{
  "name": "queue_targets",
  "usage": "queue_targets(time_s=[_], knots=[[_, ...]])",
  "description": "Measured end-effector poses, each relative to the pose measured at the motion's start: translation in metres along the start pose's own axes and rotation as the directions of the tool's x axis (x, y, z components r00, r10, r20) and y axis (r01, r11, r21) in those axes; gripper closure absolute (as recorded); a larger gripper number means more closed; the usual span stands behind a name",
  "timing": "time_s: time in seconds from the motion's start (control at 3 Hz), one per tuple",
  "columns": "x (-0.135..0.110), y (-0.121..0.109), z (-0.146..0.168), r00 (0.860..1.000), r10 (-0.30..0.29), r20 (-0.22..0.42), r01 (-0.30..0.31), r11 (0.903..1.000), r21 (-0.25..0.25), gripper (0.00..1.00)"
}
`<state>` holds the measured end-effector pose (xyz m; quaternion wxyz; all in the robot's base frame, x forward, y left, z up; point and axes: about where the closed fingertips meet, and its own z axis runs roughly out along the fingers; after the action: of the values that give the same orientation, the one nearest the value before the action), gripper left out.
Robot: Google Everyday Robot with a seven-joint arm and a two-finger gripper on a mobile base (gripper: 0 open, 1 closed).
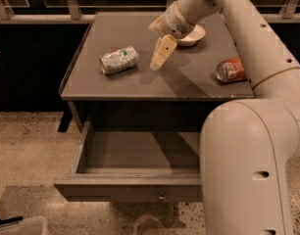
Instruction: Place 7up can into top drawer
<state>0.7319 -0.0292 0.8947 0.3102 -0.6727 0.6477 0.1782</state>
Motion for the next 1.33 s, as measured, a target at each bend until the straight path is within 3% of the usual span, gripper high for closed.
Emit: queue_targets(time_s=[0.33,0.67,1.33], knots=[[0.001,-0.002,0.001,1.000,0.005,0.000,-0.005,0.9999,0.010,0.00],[0.005,-0.002,0.011,0.999,0.024,0.042,-0.025,0.9997,0.004,0.00],[0.001,-0.012,0.053,0.991,0.035,0.129,-0.030,0.9986,-0.042,0.00]])
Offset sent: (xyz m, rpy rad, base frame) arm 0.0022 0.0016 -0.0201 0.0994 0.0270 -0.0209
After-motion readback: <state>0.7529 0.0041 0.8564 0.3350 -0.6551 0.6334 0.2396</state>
